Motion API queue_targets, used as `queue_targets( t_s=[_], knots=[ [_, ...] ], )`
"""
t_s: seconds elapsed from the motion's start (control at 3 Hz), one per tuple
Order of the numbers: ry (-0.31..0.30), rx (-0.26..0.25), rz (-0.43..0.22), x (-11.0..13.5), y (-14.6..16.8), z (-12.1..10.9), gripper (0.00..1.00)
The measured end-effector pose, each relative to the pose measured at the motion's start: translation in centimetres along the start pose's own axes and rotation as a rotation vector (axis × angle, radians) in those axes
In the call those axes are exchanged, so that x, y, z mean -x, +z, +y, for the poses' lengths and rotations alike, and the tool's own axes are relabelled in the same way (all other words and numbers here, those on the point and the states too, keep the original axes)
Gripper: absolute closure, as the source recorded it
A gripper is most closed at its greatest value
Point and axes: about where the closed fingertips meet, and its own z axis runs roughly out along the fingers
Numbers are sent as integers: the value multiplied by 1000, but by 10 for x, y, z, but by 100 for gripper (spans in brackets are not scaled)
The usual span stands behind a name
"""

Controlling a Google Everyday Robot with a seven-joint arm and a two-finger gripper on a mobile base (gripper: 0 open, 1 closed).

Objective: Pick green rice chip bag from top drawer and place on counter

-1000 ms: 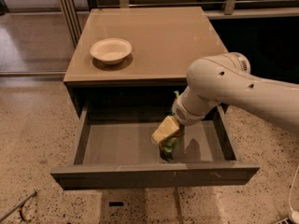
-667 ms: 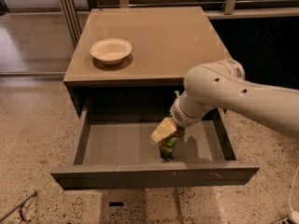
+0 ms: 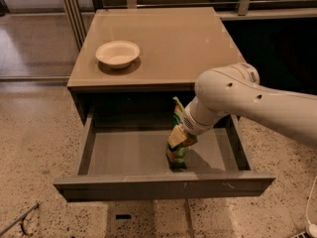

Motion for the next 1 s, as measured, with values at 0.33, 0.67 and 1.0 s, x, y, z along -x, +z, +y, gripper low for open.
queue_targets(
  t_s=[0.33, 0.67, 1.0],
  knots=[
    [0, 0, 0, 0, 0, 0, 65],
    [-72, 5, -14, 6, -11, 6, 89],
    [-201, 26, -52, 17, -40, 18, 100]
  ],
)
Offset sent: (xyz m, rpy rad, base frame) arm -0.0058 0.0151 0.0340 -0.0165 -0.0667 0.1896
